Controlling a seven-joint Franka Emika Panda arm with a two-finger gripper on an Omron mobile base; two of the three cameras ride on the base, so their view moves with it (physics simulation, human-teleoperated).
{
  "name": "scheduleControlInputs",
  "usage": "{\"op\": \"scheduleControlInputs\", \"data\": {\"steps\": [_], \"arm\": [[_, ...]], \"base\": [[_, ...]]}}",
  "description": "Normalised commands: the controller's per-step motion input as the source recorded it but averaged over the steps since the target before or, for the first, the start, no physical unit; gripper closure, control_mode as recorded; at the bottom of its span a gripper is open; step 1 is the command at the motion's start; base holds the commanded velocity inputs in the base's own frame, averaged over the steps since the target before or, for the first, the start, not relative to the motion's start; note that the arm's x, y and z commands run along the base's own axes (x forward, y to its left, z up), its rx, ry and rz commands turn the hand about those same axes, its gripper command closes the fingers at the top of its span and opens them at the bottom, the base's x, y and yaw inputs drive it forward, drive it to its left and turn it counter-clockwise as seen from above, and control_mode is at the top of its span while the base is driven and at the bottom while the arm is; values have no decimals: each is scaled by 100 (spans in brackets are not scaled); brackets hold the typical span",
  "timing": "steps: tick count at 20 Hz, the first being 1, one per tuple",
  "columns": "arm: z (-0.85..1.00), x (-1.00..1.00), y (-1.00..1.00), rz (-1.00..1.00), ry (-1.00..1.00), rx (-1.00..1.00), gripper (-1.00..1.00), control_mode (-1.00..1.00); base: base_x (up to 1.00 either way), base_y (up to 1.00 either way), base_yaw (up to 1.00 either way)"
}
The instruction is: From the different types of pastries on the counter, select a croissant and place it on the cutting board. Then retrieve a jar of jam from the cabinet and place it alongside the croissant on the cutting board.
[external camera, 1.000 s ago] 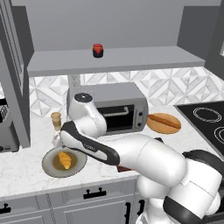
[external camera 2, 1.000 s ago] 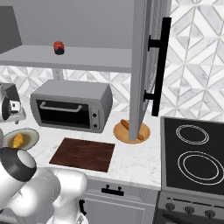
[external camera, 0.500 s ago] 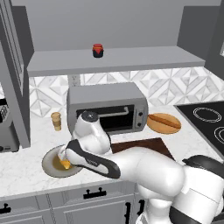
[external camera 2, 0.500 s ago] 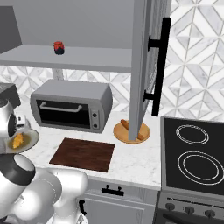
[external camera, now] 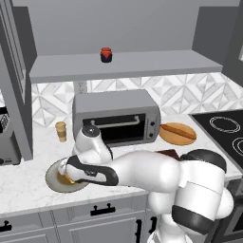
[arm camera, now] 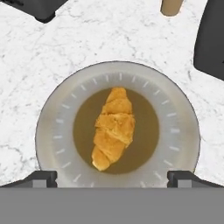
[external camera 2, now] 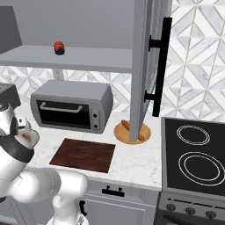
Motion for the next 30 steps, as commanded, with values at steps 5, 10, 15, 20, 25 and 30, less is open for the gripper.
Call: {"op": "scheduleControlInputs", "data": {"steps": [5,10,15,20,25,30], "arm": [[-12,34,30,0,0,0,-100,-100],[-17,5,28,-1,0,-3,-100,-100],[-10,0,2,0,0,-2,-100,-100],[-23,0,-7,-1,0,-2,-100,-100],[-17,0,-4,-1,0,0,-100,-100],[-29,0,0,0,0,0,-100,-100]], "base": [[0,0,0],[0,0,0],[0,0,0],[0,0,0],[0,0,0],[0,0,0]]}}
